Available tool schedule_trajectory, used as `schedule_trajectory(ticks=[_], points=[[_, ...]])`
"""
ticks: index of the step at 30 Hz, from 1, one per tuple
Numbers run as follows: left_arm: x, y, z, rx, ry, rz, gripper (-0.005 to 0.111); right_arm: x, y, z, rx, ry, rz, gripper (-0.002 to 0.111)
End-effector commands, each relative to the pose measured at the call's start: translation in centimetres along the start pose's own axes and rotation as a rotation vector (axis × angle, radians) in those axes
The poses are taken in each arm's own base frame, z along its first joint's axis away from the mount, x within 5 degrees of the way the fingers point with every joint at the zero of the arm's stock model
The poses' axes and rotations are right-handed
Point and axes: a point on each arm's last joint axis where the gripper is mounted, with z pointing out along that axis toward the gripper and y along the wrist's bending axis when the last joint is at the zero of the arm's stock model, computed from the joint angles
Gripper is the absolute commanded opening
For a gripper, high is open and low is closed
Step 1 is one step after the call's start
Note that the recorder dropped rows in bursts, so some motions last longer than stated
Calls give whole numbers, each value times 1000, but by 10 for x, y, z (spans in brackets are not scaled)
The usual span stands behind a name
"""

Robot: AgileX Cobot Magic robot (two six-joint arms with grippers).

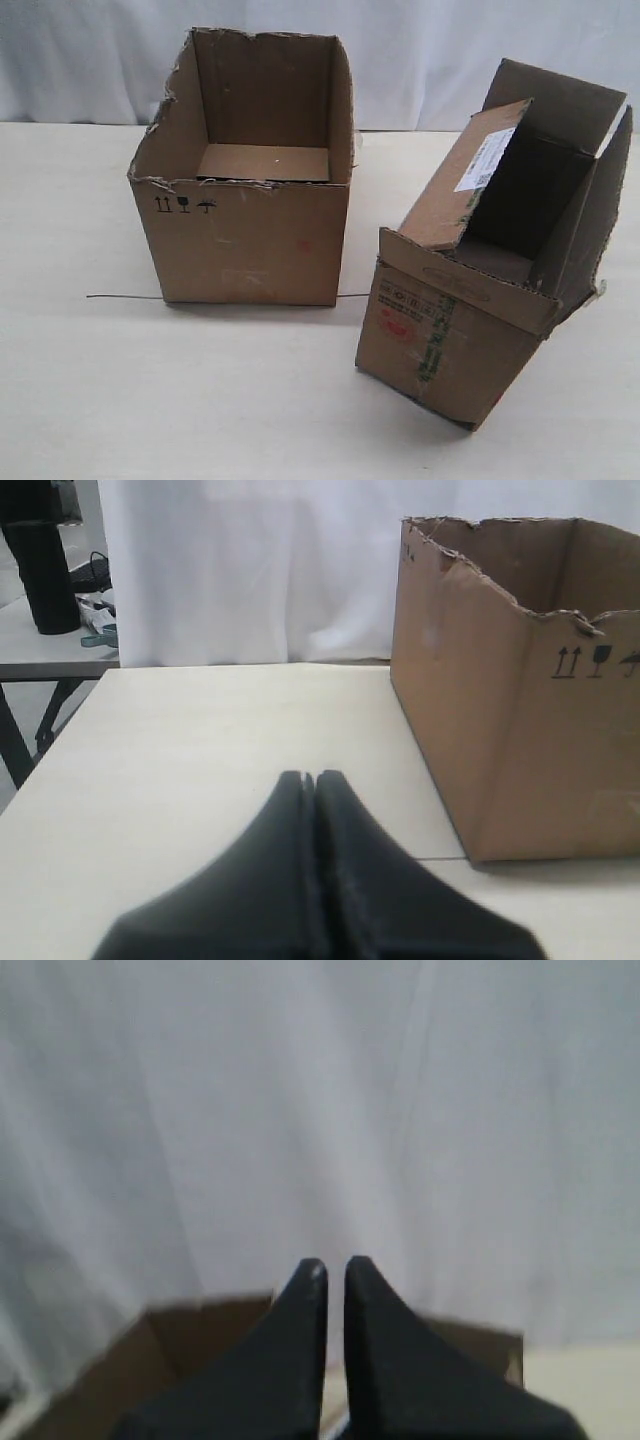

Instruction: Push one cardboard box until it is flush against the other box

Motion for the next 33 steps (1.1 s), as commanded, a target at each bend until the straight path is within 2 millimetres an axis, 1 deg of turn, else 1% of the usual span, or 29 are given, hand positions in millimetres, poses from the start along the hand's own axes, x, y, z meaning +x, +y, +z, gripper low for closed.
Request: schedule_trajectory(ticks=[1, 3, 4, 5, 6, 7, 9, 11, 12, 14, 16, 18, 19, 20, 22, 25, 26, 29, 31, 33], points=[[0, 0, 0, 4, -5, -1, 0, 10, -20, 58, 168, 709, -62, 5], [0, 0, 0, 4, -5, -1, 0, 4, -34, 70, 335, 912, -59, 5], [0, 0, 0, 4, -5, -1, 0, -5, -33, 72, 356, 958, -47, 5], [0, 0, 0, 4, -5, -1, 0, -13, -30, 83, 306, 974, -62, 5], [0, 0, 0, 4, -5, -1, 0, -19, -22, 92, 211, 968, -54, 5], [0, 0, 0, 4, -5, -1, 0, -23, -12, 95, 112, 948, -12, 5], [0, 0, 0, 4, -5, -1, 0, -34, 19, 96, -147, 894, 105, 5], [0, 0, 0, 4, -5, -1, 0, -35, 40, 92, -268, 900, 136, 5], [0, 0, 0, 4, -5, -1, 0, -32, 50, 90, -296, 929, 133, 5], [0, 0, 0, 4, -5, -1, 0, -23, 68, 84, -324, 995, 118, 5], [0, 0, 0, 4, -5, -1, 0, -11, 95, 77, -391, 1083, 66, 5], [0, 0, 0, 4, -5, -1, 0, 4, 118, 72, -419, 1162, 6, 5], [0, 0, 0, 4, -5, -1, 0, 13, 130, 69, -413, 1202, -35, 5], [0, 0, 0, 4, -5, -1, 0, 21, 136, 71, -380, 1218, -79, 5], [0, 0, 0, 4, -5, -1, 0, 44, 161, 69, -358, 1246, -206, 5], [0, 0, 0, 4, -11, -1, 0, 75, 184, 73, -266, 1245, -352, 5], [0, 0, 0, 4, -11, -1, 0, 83, 189, 74, -244, 1243, -400, 5], [0, 0, 0, 4, -11, -1, 0, 108, 195, 89, -137, 1223, -500, 5], [0, 0, 0, 4, -11, -1, 0, 125, 194, 96, -91, 1223, -579, 5], [0, 0, 0, 4, -11, -1, 0, 140, 188, 101, -49, 1244, -629, 5]])
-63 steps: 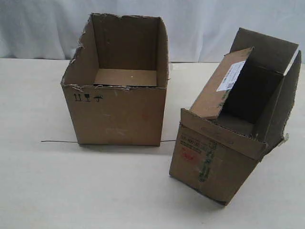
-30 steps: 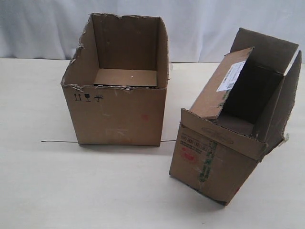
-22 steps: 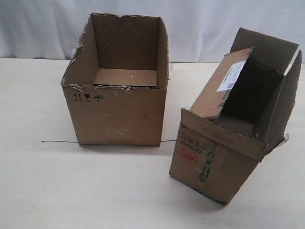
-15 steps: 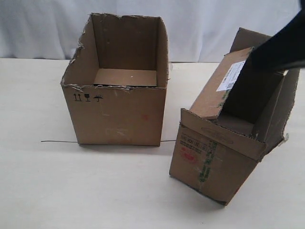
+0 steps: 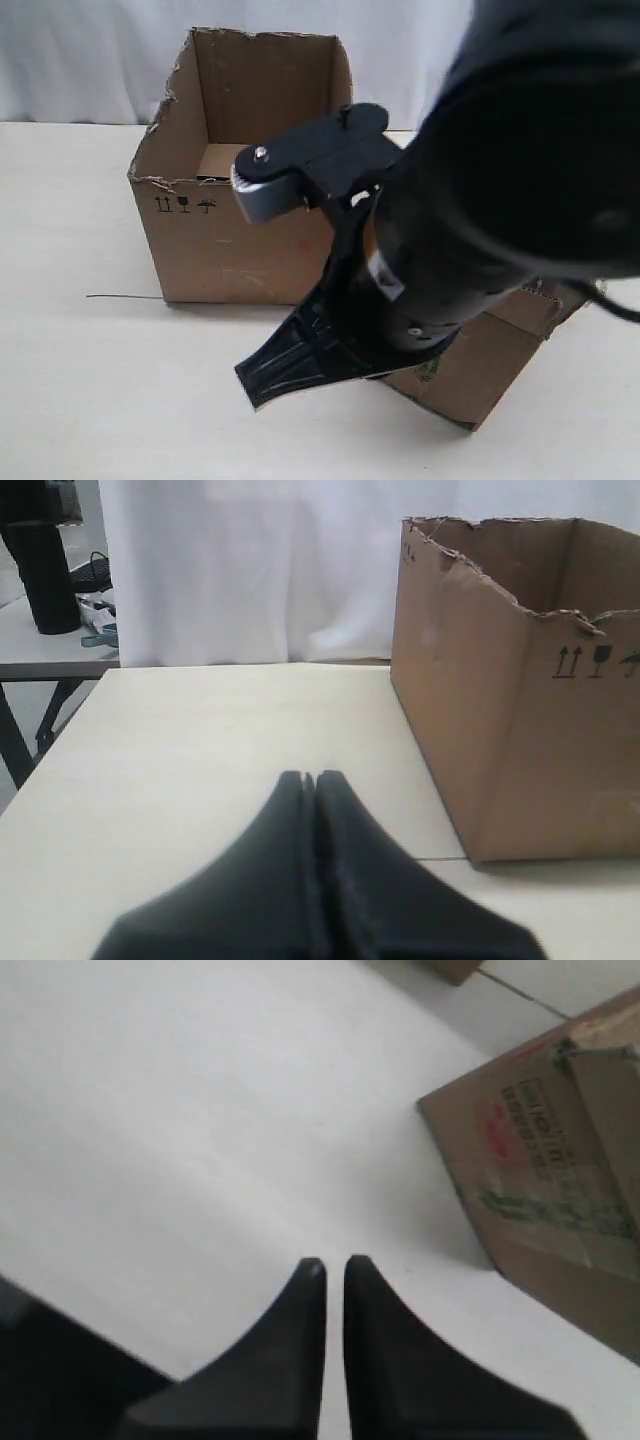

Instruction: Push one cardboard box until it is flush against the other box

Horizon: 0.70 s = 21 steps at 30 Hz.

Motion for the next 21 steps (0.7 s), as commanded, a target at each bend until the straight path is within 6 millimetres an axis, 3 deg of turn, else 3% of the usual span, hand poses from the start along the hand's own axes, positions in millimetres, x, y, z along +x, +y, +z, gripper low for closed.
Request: schedule_trajectory(ticks=[1, 7, 11, 17, 21], points=[[0, 0, 0, 4, -11, -1, 0, 1, -6, 34, 149, 55, -30, 5], [0, 0, 0, 4, -11, -1, 0, 7, -32, 57, 221, 134, 12, 5], [0, 0, 0, 4, -11, -1, 0, 1, -59, 63, 288, 138, 32, 5], [0, 0, 0, 4, -11, -1, 0, -11, -106, 73, 270, 128, 132, 5], [0, 0, 0, 4, -11, -1, 0, -16, -128, 77, 258, 94, 158, 5]])
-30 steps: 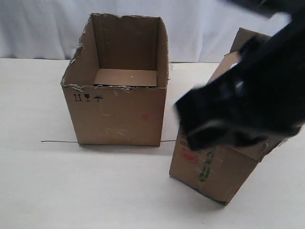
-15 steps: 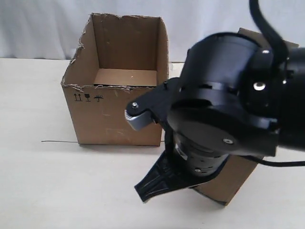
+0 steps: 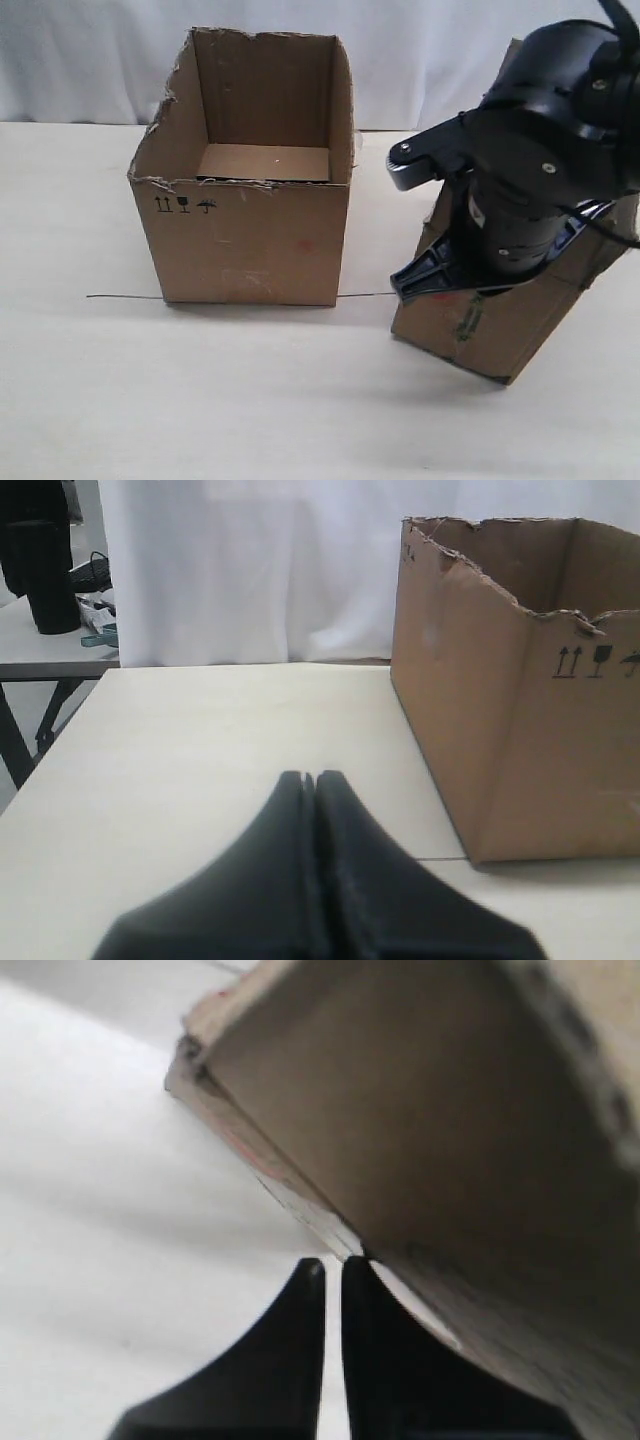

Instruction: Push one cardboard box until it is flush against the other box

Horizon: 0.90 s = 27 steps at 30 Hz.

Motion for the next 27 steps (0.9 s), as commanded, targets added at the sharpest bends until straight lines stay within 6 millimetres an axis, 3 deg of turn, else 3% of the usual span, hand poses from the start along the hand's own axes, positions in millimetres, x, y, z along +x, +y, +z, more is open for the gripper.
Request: schedule_trajectory(ticks=[1, 7, 10, 13, 16, 19, 21, 24, 27], points=[[0, 0, 0, 4, -11, -1, 0, -10, -23, 10, -19, -37, 27, 5], [0, 0, 0, 4, -11, -1, 0, -17, -43, 18, -34, -73, 93, 5], [0, 0, 0, 4, -6, -1, 0, -19, -42, 11, -63, -82, 109, 5], [0, 0, 0, 4, -6, -1, 0, -16, -34, -25, -182, -149, 99, 5], [0, 0, 0, 4, -6, -1, 0, -7, -42, -87, -229, -297, 106, 5], [0, 0, 0, 4, -6, -1, 0, 14, -79, -140, -150, -389, 211, 5], [0, 0, 0, 4, -6, -1, 0, 24, -111, -160, -61, -491, 282, 5], [0, 0, 0, 4, -6, -1, 0, 42, -157, -162, 58, -496, 414, 5], [0, 0, 0, 4, -6, -1, 0, 51, -190, -139, 125, -379, 511, 5]])
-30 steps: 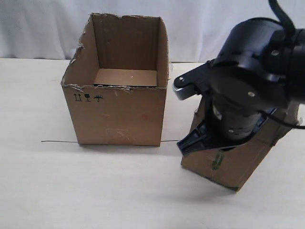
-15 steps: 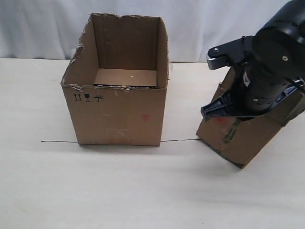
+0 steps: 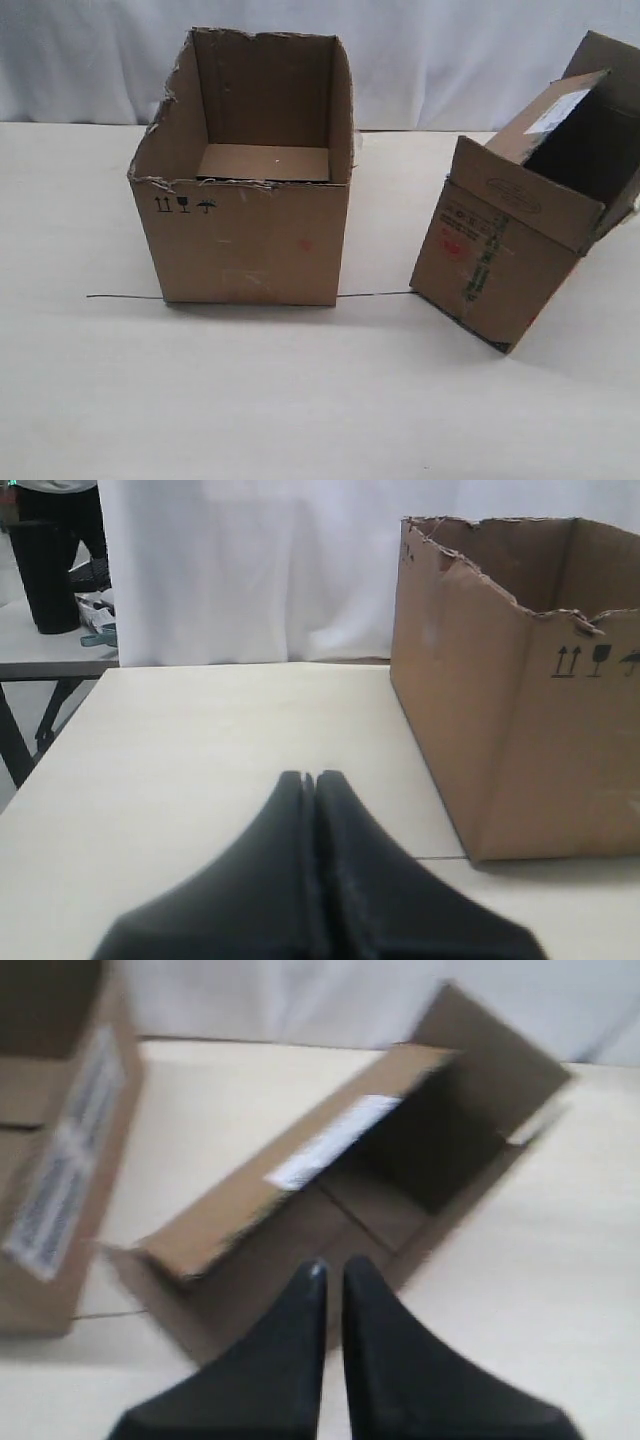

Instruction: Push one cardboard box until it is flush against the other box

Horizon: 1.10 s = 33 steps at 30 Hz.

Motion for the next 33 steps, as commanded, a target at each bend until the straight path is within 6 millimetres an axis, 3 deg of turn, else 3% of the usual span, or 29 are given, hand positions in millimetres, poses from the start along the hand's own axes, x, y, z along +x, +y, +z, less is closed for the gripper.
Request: schedule_trajectory(ticks=[1, 5, 8, 11, 14, 20, 27, 33], points=[[0, 0, 0, 4, -6, -1, 0, 10, -55, 31, 177, 161, 91, 5], [0, 0, 0, 4, -6, -1, 0, 39, -114, 88, 262, 424, 262, 5], [0, 0, 0, 4, -6, -1, 0, 56, -146, 121, 142, 461, 458, 5], [0, 0, 0, 4, -6, -1, 0, 71, -166, 153, 21, 433, 596, 5], [0, 0, 0, 4, -6, -1, 0, 91, -180, 185, 40, 486, 649, 5], [0, 0, 0, 4, -10, -1, 0, 127, -178, 253, -60, 575, 728, 5], [0, 0, 0, 4, -10, -1, 0, 147, -170, 304, -228, 543, 823, 5], [0, 0, 0, 4, -10, -1, 0, 162, -154, 337, -407, 542, 906, 5]])
